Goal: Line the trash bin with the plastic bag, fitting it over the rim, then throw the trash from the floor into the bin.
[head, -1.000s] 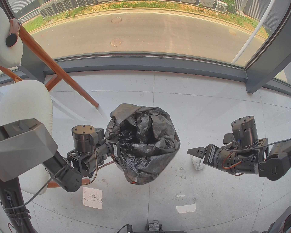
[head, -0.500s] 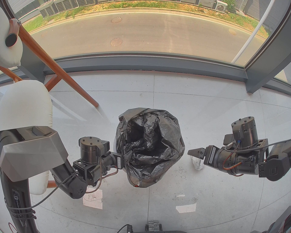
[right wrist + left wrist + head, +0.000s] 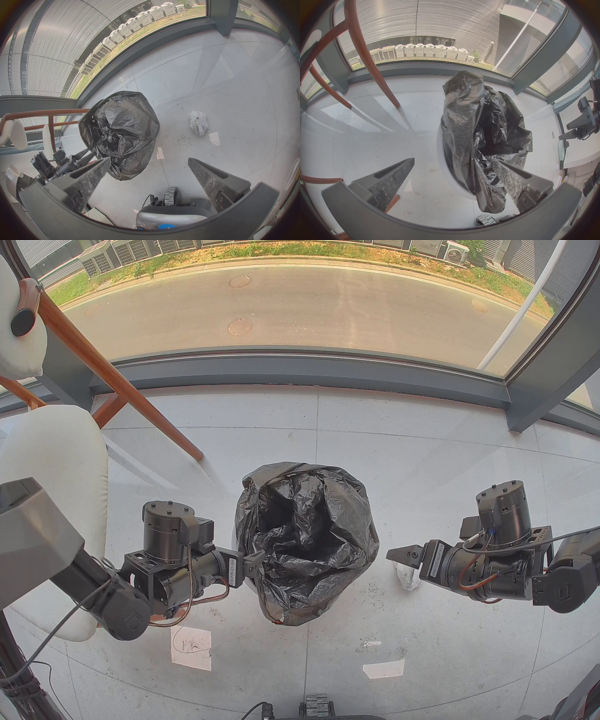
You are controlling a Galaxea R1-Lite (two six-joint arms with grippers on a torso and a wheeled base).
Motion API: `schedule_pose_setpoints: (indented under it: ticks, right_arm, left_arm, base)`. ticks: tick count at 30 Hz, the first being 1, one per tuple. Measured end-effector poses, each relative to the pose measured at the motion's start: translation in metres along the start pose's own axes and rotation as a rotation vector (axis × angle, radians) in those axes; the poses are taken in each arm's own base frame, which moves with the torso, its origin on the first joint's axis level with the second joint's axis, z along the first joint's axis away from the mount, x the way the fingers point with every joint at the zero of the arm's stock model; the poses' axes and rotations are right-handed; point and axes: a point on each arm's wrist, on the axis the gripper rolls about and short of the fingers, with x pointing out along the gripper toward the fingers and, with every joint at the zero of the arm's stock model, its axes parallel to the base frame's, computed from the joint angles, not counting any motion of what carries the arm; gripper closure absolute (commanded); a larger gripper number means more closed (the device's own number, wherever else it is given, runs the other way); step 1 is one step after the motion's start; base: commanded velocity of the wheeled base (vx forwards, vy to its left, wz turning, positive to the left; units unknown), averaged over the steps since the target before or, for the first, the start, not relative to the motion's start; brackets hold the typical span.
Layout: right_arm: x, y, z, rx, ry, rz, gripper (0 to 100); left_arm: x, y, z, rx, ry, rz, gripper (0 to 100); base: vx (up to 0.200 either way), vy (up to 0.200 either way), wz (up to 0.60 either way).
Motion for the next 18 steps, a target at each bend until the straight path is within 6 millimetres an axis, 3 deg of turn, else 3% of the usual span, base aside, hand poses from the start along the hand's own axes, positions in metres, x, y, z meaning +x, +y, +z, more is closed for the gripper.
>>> schedule_pose_setpoints:
  ticks: [9,18]
  right_arm:
    - [0.000,0.001,-0.001,-0.002,0.001,0.002,0]
    - [0.000,0.000,0.000,0.002,0.001,0.000,0]
  left_arm:
    - [0.004,-0.018,0.023,0.051,-0.011,-0.031,0]
    - [0.019,-0.029,0.017,0.212,0.008,0.036,0]
  base:
    - [0.000,0.000,0.00]
    - [0.000,0.000,0.00]
